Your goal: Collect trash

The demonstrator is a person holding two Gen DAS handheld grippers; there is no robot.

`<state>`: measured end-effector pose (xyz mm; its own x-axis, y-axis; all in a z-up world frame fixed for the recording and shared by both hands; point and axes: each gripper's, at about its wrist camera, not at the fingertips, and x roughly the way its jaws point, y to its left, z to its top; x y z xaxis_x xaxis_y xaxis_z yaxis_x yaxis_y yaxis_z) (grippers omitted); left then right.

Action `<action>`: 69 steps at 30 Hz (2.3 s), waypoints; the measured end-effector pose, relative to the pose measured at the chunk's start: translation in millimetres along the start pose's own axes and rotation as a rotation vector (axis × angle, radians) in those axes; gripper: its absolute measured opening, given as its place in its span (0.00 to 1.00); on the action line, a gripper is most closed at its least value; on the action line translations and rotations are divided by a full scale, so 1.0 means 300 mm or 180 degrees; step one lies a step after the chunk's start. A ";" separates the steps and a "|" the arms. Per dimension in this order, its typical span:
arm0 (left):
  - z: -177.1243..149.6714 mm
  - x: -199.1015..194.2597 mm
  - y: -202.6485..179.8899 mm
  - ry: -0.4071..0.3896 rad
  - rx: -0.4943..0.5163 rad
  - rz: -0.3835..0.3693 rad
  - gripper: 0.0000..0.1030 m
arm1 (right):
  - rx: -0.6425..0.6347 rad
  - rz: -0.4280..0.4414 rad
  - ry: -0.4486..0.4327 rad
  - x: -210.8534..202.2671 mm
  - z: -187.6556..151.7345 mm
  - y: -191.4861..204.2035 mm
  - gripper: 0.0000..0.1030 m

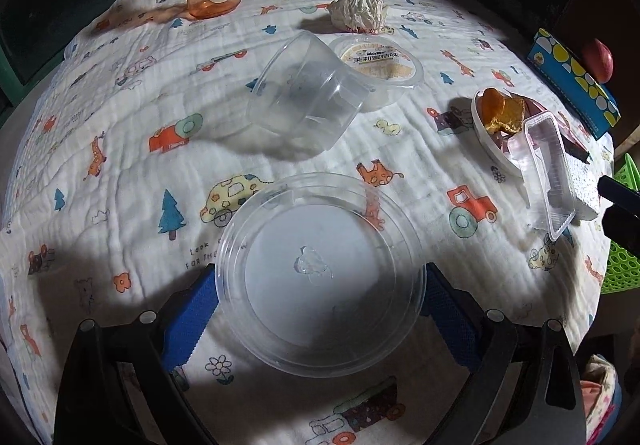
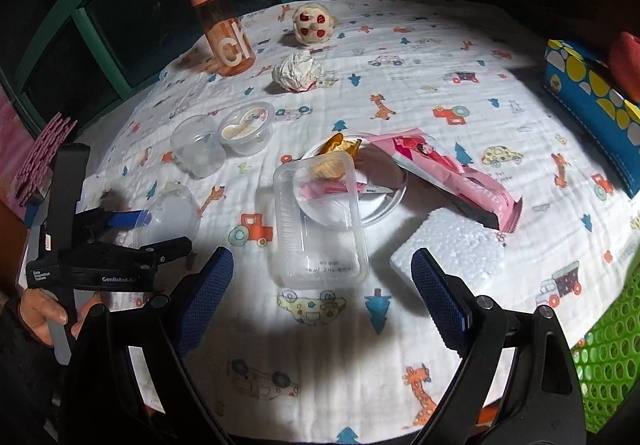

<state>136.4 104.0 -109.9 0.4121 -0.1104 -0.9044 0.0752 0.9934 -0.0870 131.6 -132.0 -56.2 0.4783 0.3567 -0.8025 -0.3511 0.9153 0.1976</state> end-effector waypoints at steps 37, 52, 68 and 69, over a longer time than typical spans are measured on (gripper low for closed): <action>0.025 -0.162 -0.137 -0.0343 0.0102 -0.0228 0.87 | 0.0146 -0.0061 -0.0046 -0.041 -0.036 -0.060 0.56; 0.087 -0.201 -0.489 -0.0342 0.0605 -0.0666 0.87 | 0.0701 -0.0424 -0.0384 -0.318 -0.146 -0.321 0.56; 0.181 -0.249 -0.959 -0.0420 0.1279 -0.1126 0.87 | 0.1401 -0.1134 -0.0709 -0.594 -0.309 -0.720 0.56; 0.184 -0.251 -0.986 -0.0423 0.1315 -0.1144 0.87 | 0.1450 -0.1168 -0.0712 -0.604 -0.323 -0.744 0.56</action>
<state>133.1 -183.1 7.1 0.4036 -0.4693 -0.7854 0.5704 0.8002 -0.1850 45.2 -419.1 -9.5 0.6767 -0.0106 -0.7361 0.2230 0.9559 0.1913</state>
